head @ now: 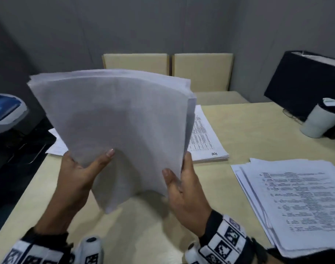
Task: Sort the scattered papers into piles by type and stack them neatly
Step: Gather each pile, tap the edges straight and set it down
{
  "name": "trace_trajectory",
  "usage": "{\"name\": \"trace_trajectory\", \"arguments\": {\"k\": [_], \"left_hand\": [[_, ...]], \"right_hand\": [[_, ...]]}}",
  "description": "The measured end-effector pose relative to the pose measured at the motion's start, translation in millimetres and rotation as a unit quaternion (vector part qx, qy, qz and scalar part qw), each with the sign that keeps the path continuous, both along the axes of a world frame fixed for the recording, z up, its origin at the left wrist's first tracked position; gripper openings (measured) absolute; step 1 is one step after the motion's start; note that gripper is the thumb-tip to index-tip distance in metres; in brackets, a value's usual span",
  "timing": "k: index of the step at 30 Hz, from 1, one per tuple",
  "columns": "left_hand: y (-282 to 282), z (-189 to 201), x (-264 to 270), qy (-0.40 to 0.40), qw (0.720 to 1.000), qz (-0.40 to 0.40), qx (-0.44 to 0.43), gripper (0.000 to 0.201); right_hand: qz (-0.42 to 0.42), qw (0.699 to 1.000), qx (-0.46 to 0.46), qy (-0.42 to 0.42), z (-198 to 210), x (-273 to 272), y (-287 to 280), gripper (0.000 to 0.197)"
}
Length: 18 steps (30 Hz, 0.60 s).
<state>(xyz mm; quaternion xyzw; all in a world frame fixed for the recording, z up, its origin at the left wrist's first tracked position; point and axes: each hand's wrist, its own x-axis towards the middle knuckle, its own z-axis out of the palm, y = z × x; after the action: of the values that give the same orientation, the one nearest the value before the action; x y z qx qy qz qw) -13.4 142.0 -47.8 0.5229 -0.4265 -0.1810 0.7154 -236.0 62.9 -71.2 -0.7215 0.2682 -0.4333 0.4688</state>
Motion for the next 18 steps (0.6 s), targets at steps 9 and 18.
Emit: {"name": "trace_trajectory", "arguments": {"k": [9,18], "left_hand": [[6.2,8.8,13.3,-0.018,0.998,-0.044,0.049,0.042],[0.4,10.9,-4.2,0.014,0.999,-0.027,0.037,0.034]], "right_hand": [[0.001,0.998,0.024,-0.05,13.7,-8.1,-12.7,0.036],[0.014,1.0,0.015,-0.023,5.4,-5.9,-16.6,0.034]]}}
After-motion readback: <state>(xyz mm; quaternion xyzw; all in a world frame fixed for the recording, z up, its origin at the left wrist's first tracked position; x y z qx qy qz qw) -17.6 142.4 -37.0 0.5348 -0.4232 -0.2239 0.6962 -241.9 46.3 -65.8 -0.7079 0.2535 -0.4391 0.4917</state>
